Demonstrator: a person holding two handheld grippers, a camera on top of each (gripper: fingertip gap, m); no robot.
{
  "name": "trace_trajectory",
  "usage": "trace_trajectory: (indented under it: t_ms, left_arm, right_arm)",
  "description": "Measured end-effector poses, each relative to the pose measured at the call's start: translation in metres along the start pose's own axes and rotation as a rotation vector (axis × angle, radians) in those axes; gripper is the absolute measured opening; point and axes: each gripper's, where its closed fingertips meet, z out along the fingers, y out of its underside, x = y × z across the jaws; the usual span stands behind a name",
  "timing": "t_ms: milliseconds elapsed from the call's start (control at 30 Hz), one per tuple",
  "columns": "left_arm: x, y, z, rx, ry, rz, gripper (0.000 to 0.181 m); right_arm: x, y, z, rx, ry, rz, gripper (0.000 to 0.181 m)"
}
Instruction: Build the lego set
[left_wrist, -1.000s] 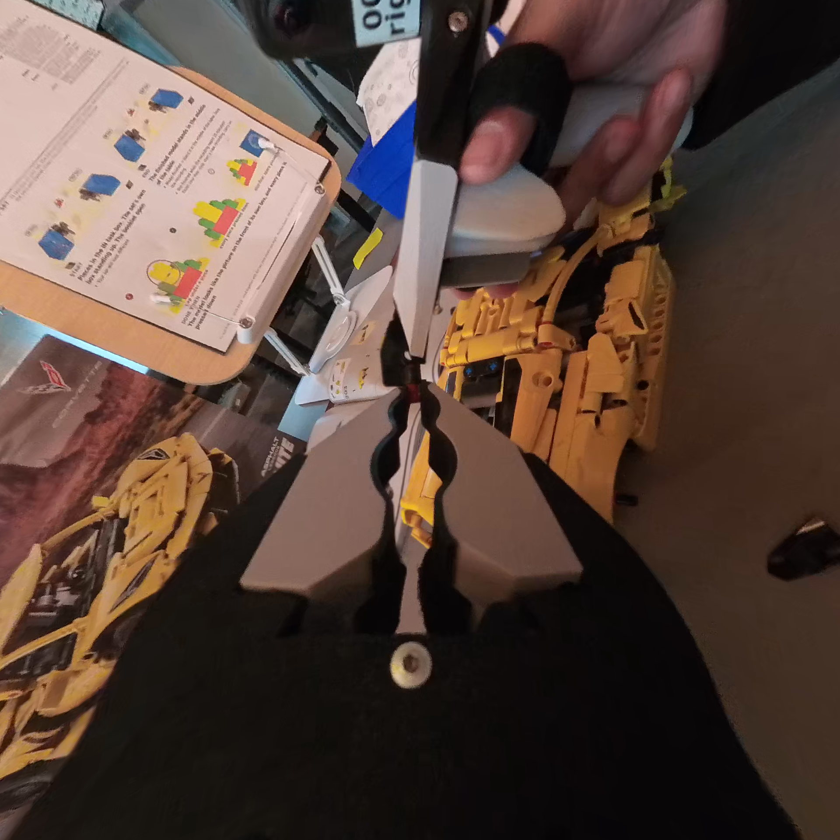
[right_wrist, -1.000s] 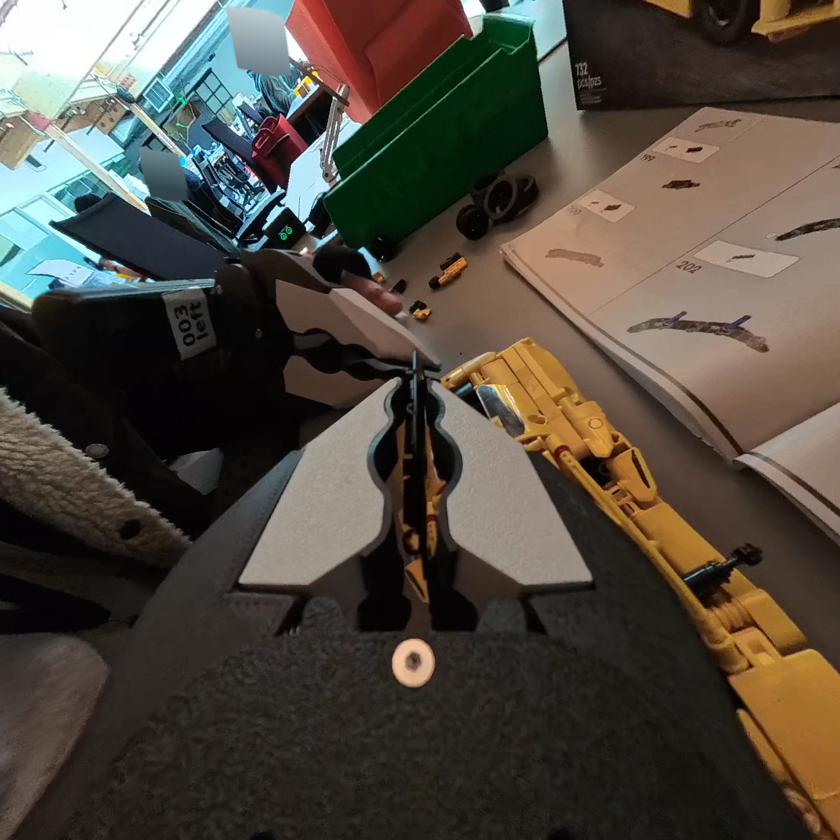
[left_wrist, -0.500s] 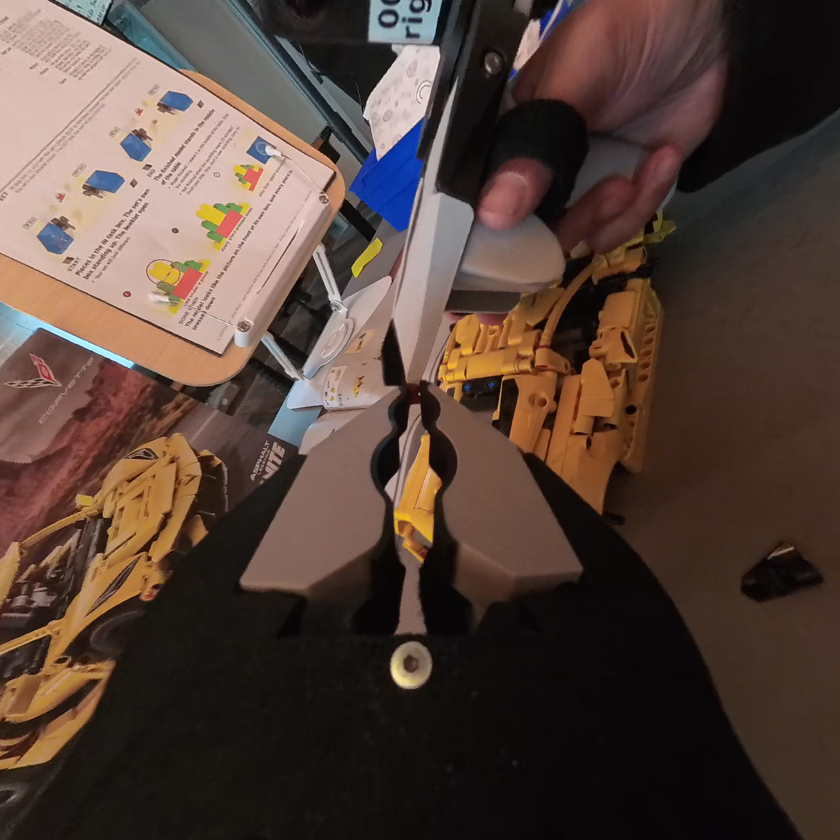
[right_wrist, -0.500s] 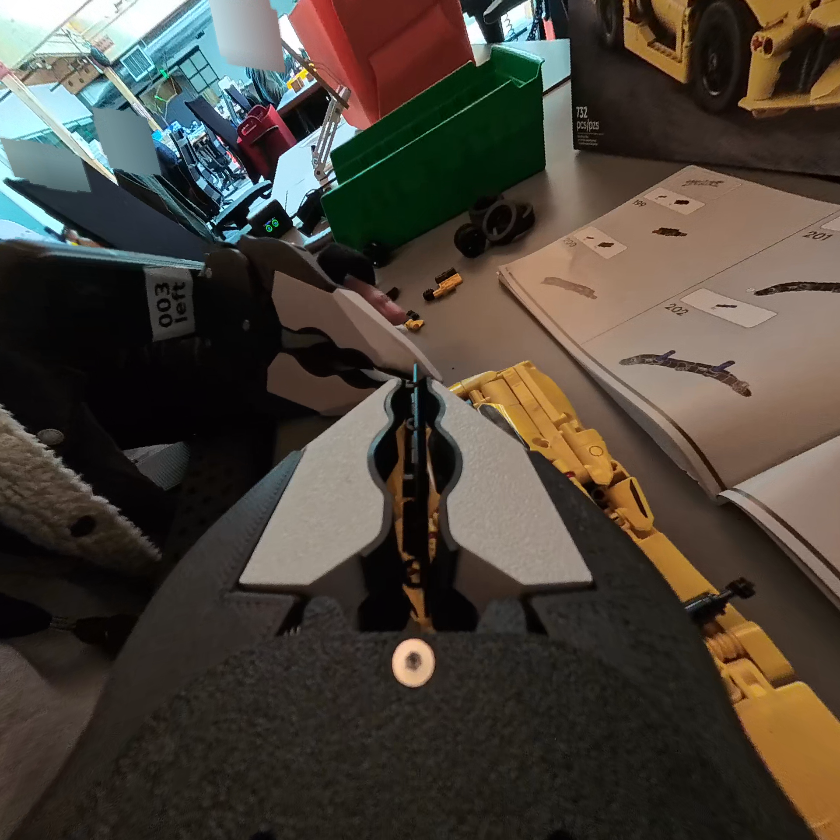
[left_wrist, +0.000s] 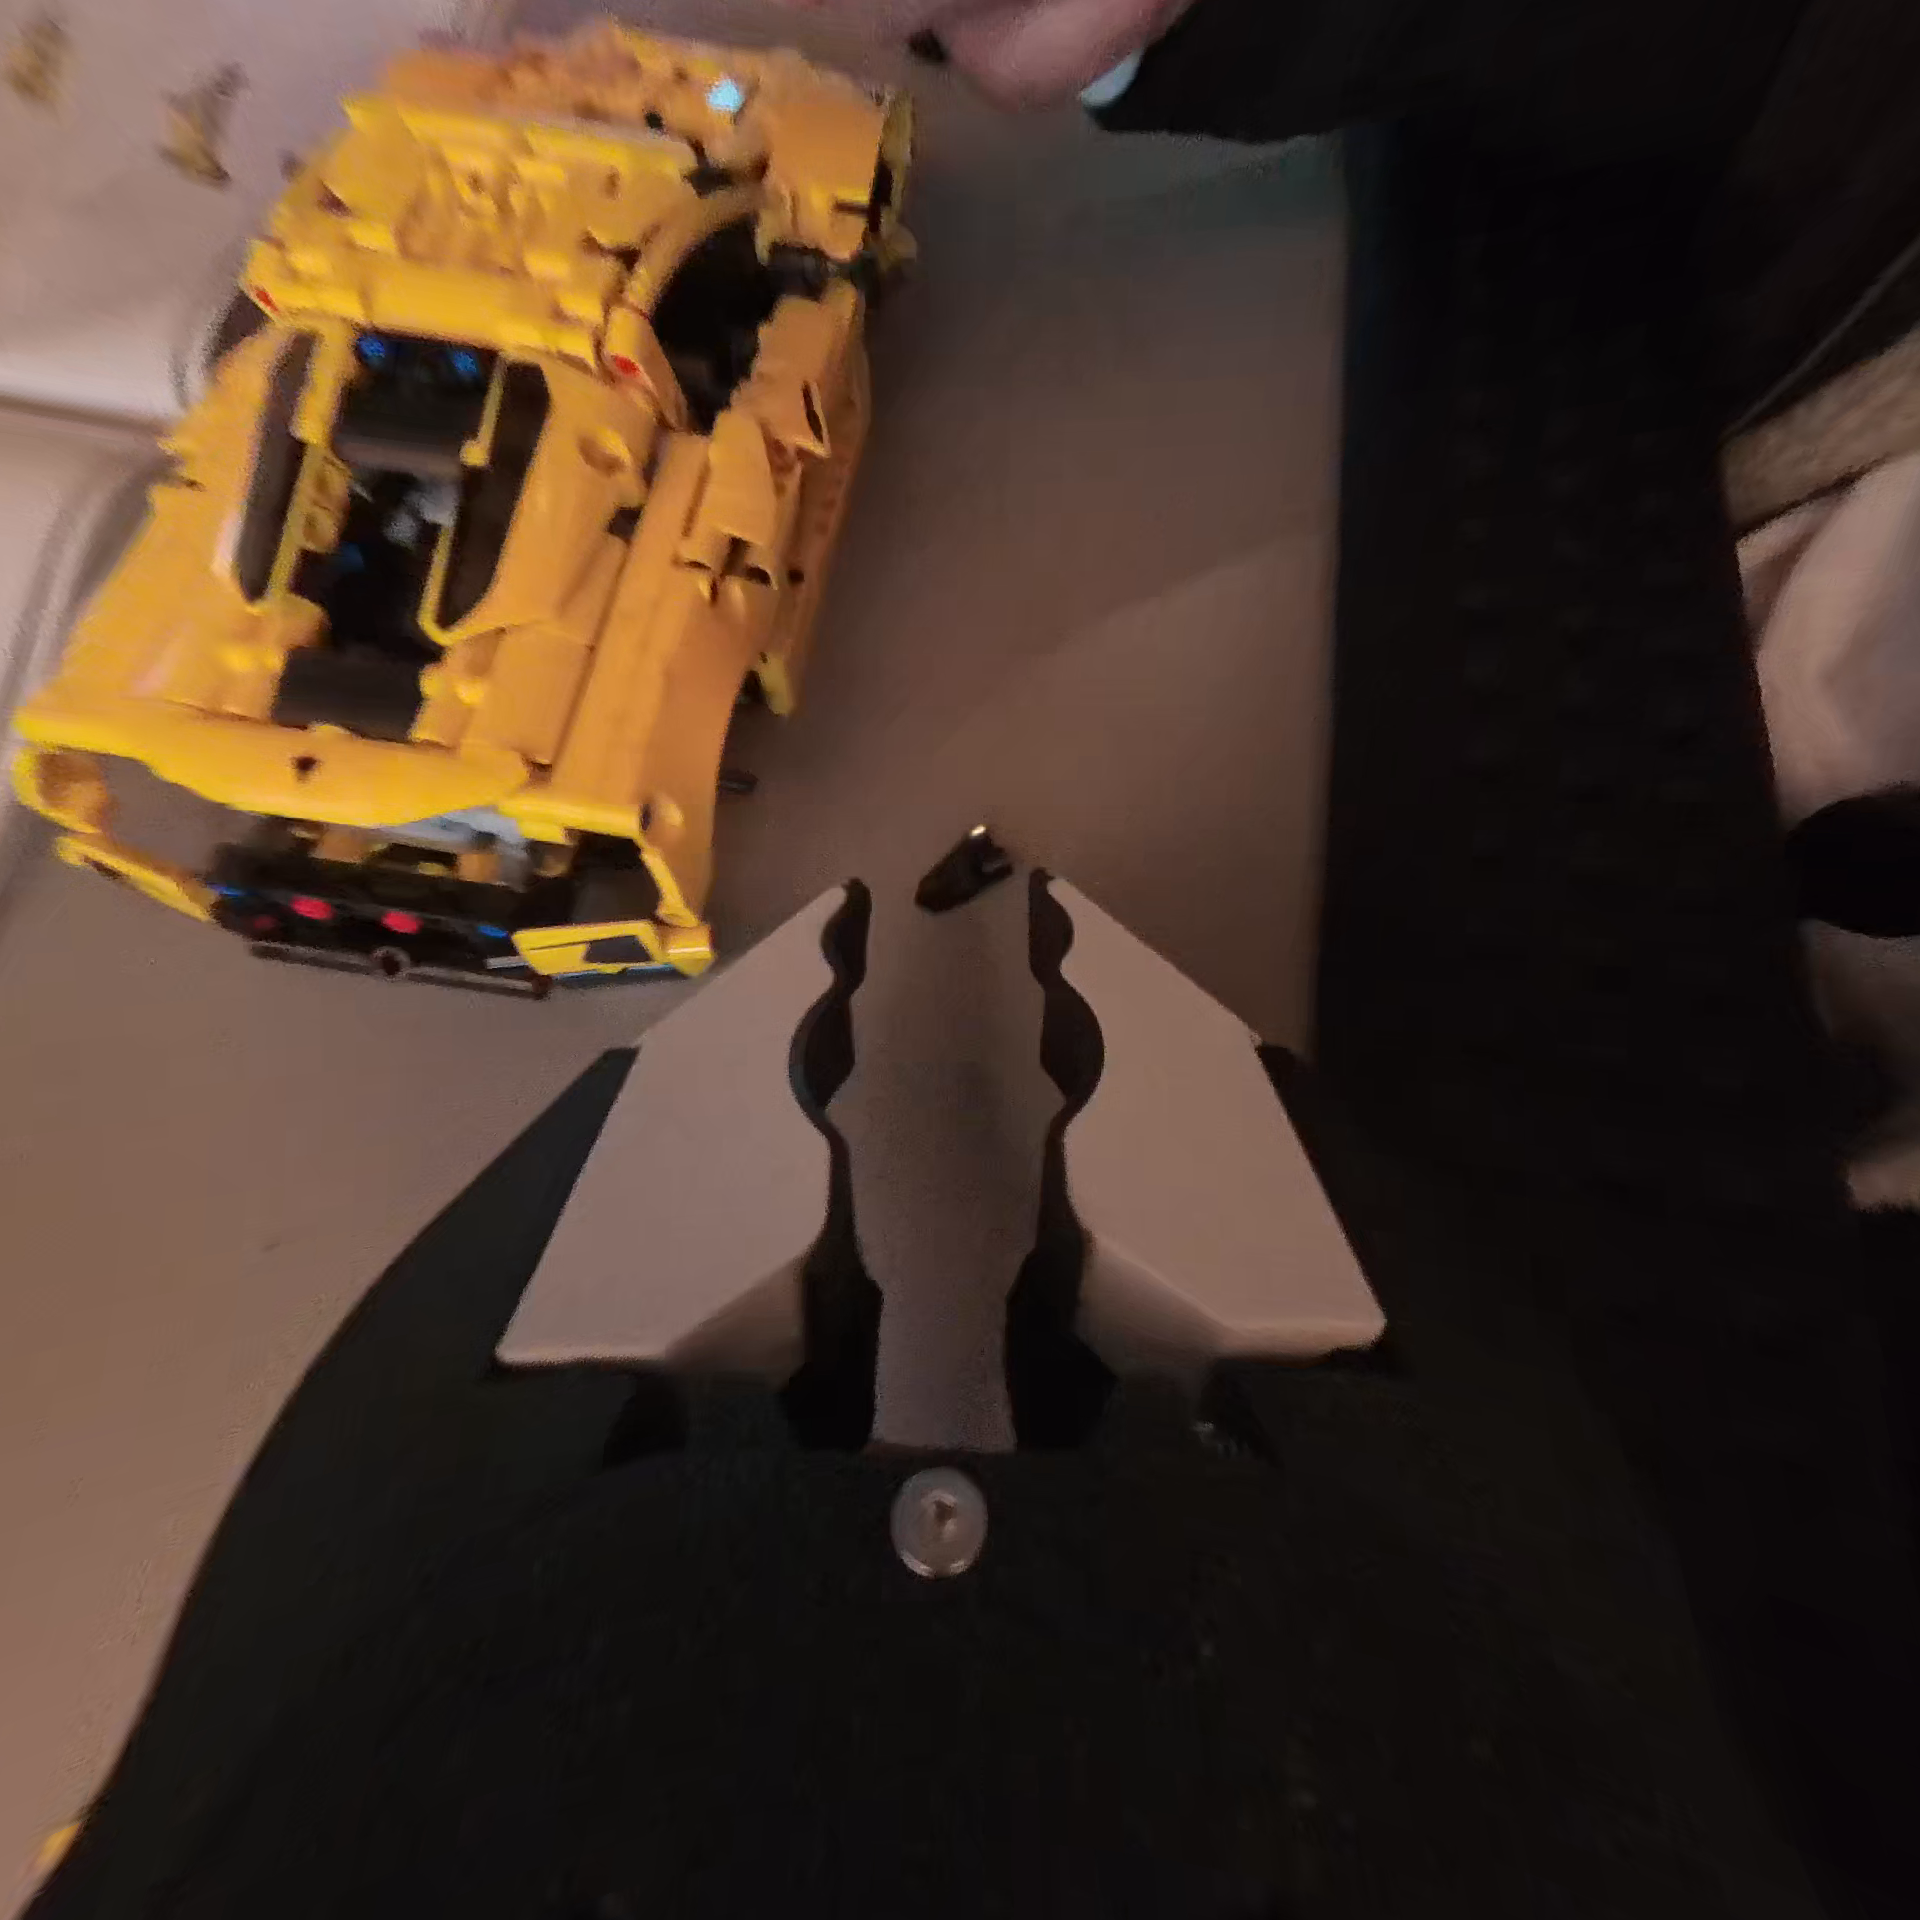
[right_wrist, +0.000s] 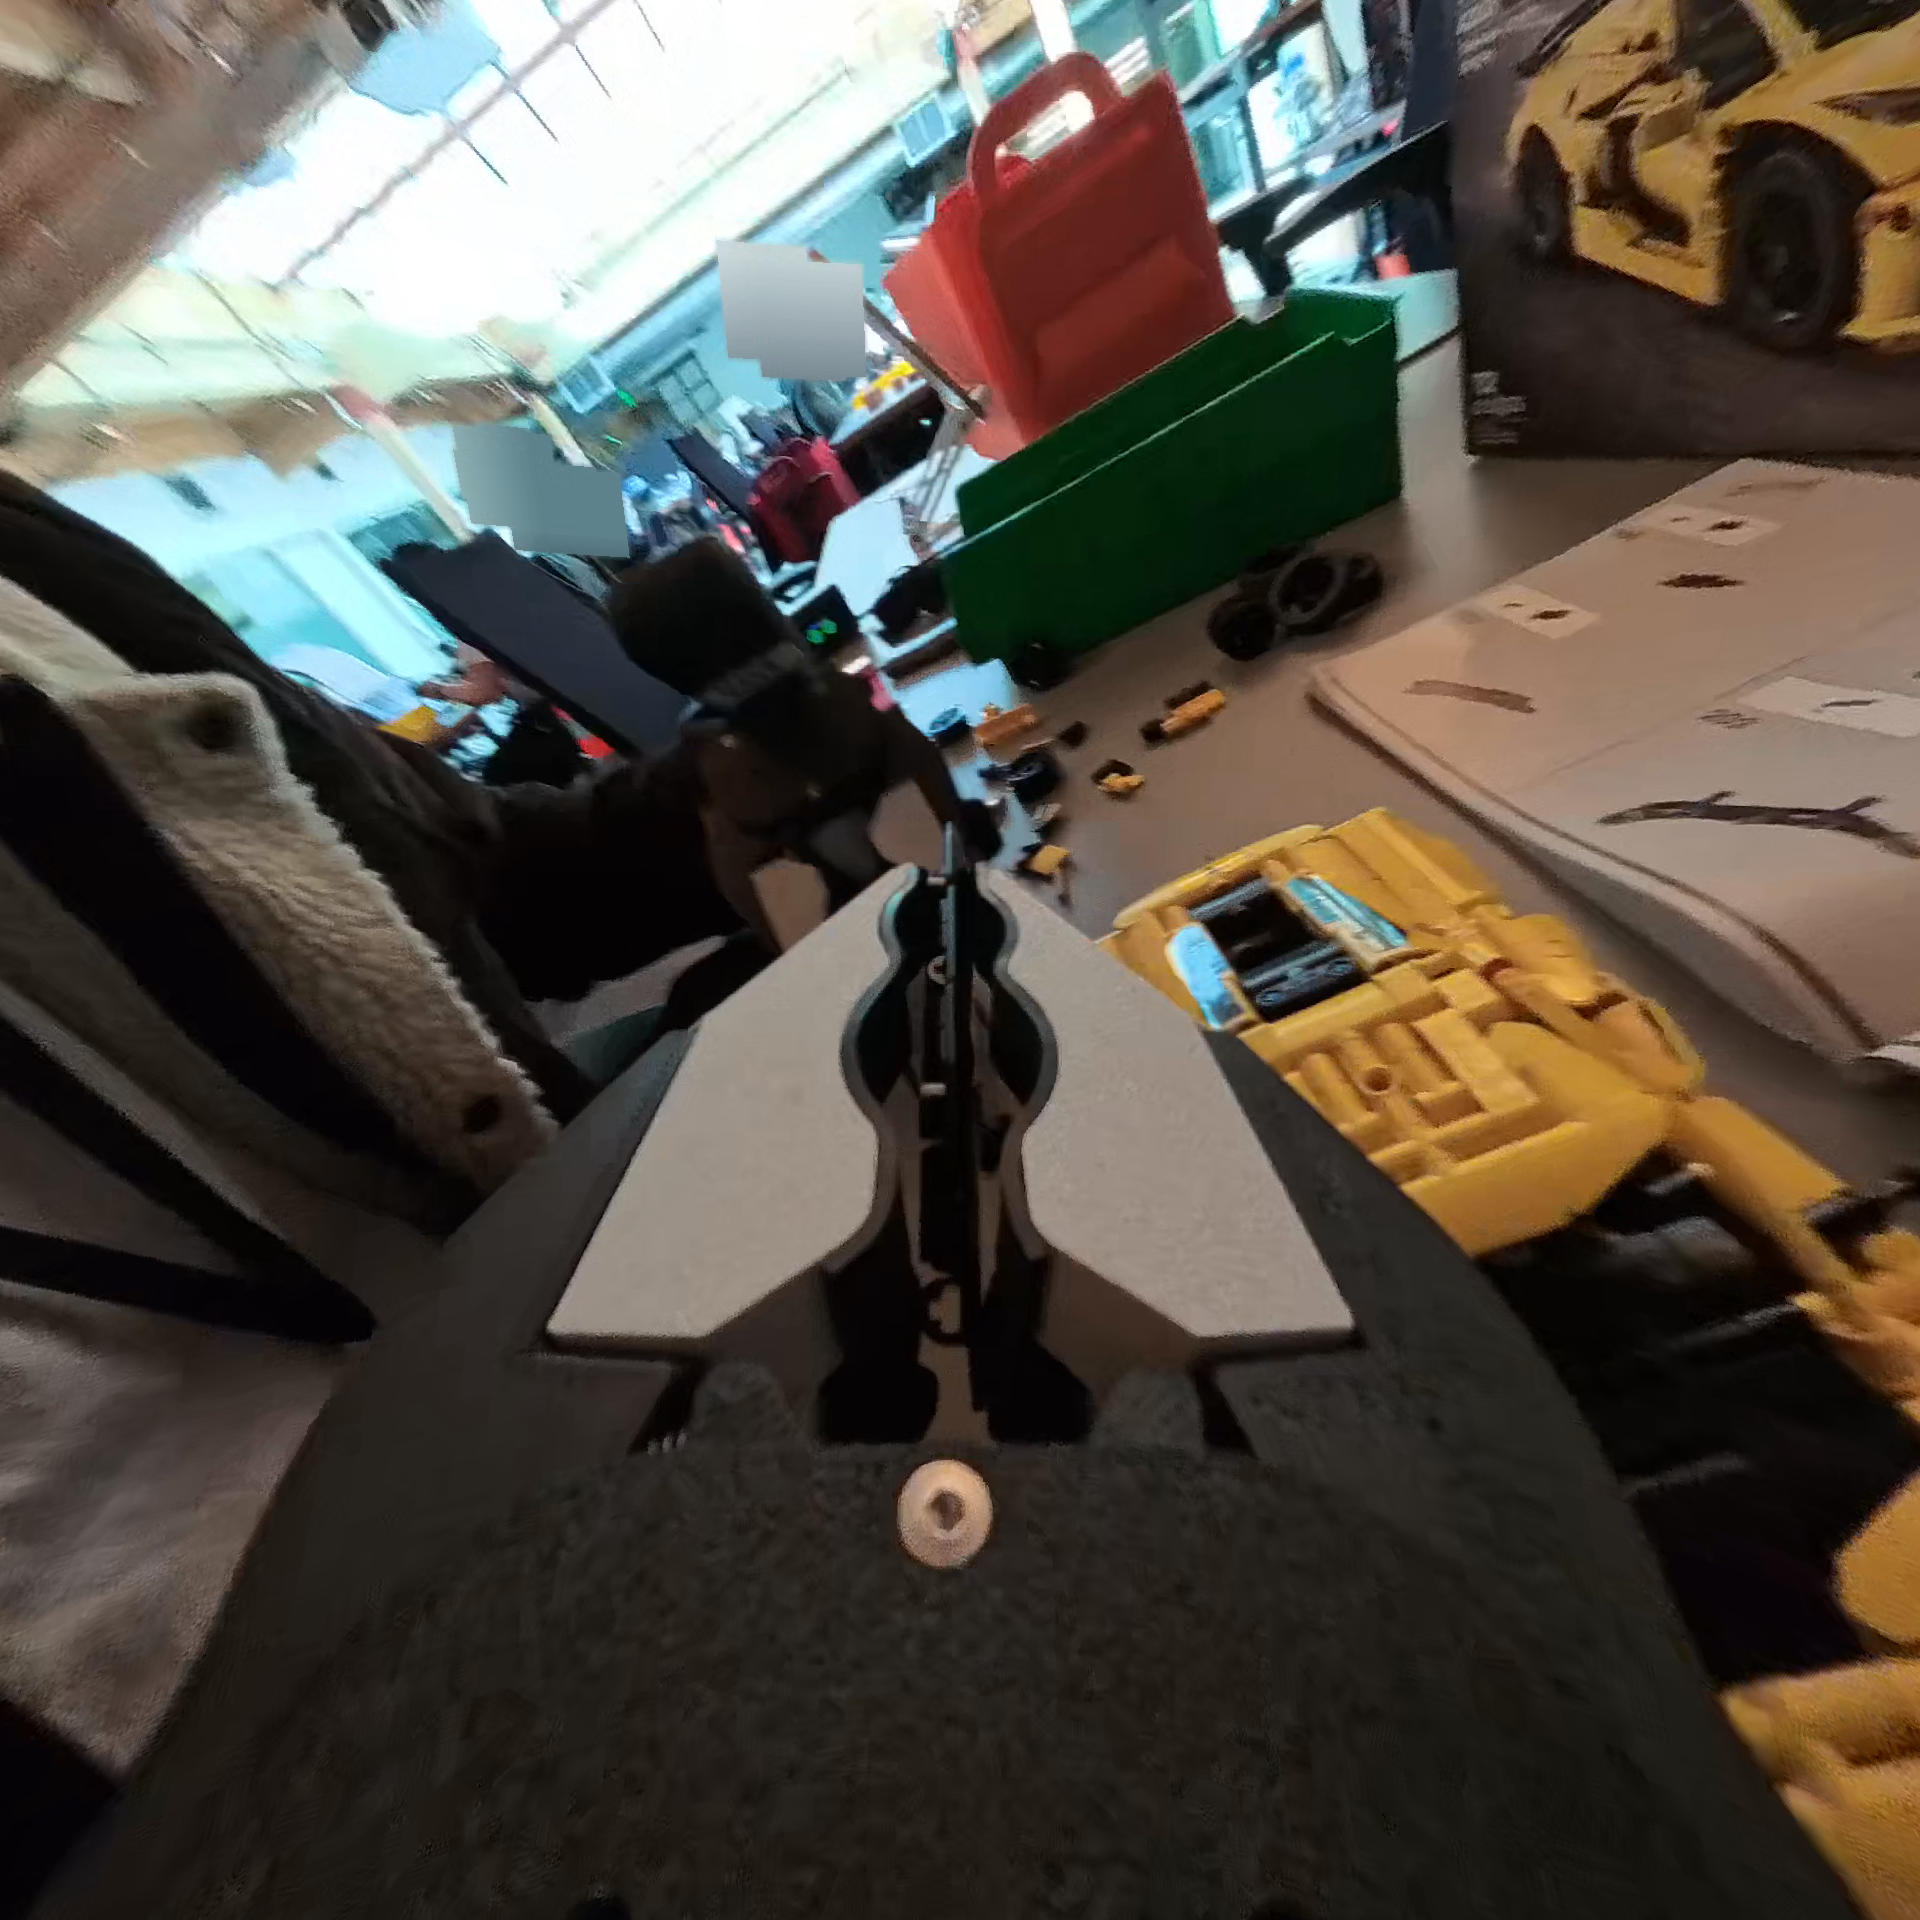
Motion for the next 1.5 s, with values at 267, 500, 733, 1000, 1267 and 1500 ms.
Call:
trace_trajectory:
  t_ms: [267,500,733,1000,1267,1500]
  left_arm:
    - [0.005,0.011,0.023,-0.097,0.012,0.033,0.031]
    - [0.008,0.009,0.023,-0.097,-0.023,0.064,0.031]
    - [0.001,0.007,0.024,-0.055,-0.085,0.227,0.029]
    - [0.026,0.011,0.019,-0.047,0.092,0.039,0.03]
    - [0.02,0.003,0.014,0.029,0.124,0.152,0.034]
    - [0.018,0.01,0.026,-0.073,0.243,0.183,0.018]
  right_arm:
    - [-0.018,-0.011,-0.011,0.05,-0.083,-0.044,0.007]
    - [-0.016,-0.011,-0.011,0.057,-0.098,-0.004,0.007]
    - [-0.012,-0.004,-0.008,0.032,-0.096,0.026,0.006]
    - [-0.011,-0.002,-0.008,0.022,-0.108,0.048,0.007]
    - [-0.012,0.0,-0.008,0.012,-0.12,0.063,0.006]
    - [-0.011,0.001,-0.009,0.007,-0.133,0.076,0.006]
